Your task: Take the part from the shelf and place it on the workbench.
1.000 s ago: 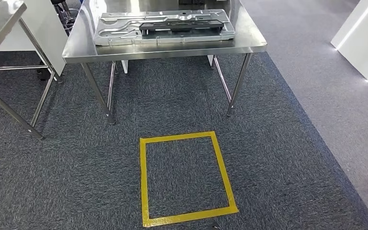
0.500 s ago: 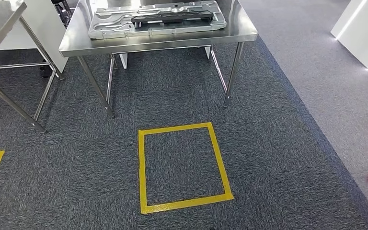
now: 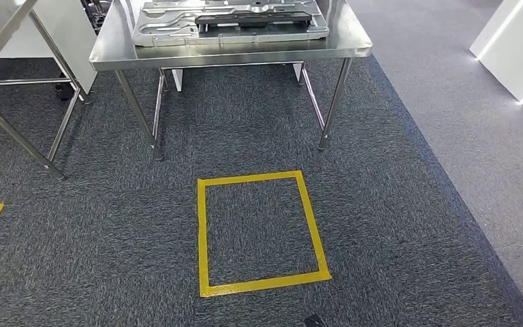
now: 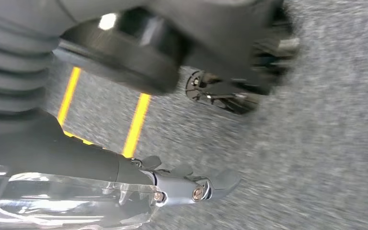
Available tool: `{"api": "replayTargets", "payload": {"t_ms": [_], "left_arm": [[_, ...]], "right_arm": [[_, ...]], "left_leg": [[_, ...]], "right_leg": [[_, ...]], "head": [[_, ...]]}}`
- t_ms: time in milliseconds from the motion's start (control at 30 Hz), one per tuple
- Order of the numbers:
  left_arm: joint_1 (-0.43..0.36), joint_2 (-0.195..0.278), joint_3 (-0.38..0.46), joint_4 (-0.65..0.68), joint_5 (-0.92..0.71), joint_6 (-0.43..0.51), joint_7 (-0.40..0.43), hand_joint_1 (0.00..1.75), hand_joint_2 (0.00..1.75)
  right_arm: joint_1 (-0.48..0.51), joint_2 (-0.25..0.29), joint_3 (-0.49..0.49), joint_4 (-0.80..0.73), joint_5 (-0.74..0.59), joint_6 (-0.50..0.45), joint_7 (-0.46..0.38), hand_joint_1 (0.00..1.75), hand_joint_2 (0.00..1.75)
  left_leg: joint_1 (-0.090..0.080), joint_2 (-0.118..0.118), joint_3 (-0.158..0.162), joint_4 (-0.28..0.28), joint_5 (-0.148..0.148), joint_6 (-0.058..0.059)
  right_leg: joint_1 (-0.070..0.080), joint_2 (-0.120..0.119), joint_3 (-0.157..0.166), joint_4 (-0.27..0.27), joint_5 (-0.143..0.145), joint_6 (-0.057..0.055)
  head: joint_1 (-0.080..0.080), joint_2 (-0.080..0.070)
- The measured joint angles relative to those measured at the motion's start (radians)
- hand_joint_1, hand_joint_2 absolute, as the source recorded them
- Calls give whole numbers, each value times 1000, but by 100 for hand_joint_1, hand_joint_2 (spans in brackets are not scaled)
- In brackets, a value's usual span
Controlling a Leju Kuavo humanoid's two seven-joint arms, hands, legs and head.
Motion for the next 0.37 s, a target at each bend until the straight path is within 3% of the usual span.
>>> {"api": "replayTargets", "payload": {"t_ms": [33,67,167,233,367], "left_arm": [[-1,2,-20,-10,26,-7,0,0,0],[-2,4,-40,-21,51,-13,-1,0,0],[-10,10,-98,-58,125,-32,-2,0,0],[-17,16,-138,-80,176,-45,-3,0,0],[-13,28,-204,-101,267,-68,-4,0,0]], "right_arm": [[14,-5,1,1,-12,4,2,0,0],[29,-9,1,2,-24,8,4,0,0],[69,-23,5,8,-58,20,14,0,0],[90,-29,10,11,-82,28,18,0,0],[117,-39,19,11,-124,43,23,0,0]], "left_leg": [[0,0,-1,1,0,-1],[1,-1,-1,3,0,-2],[3,-6,-5,15,-3,-15],[1,-10,-12,22,-5,-31],[5,-19,-16,26,-6,-53]], "right_leg": [[-5,0,-14,27,1,5],[-10,0,-9,15,21,9],[-21,7,83,-179,120,15],[-19,15,115,-251,142,7],[-15,1,113,-259,148,-20]], "head": [[0,0],[0,0],[0,0],[0,0],[0,0]]}}
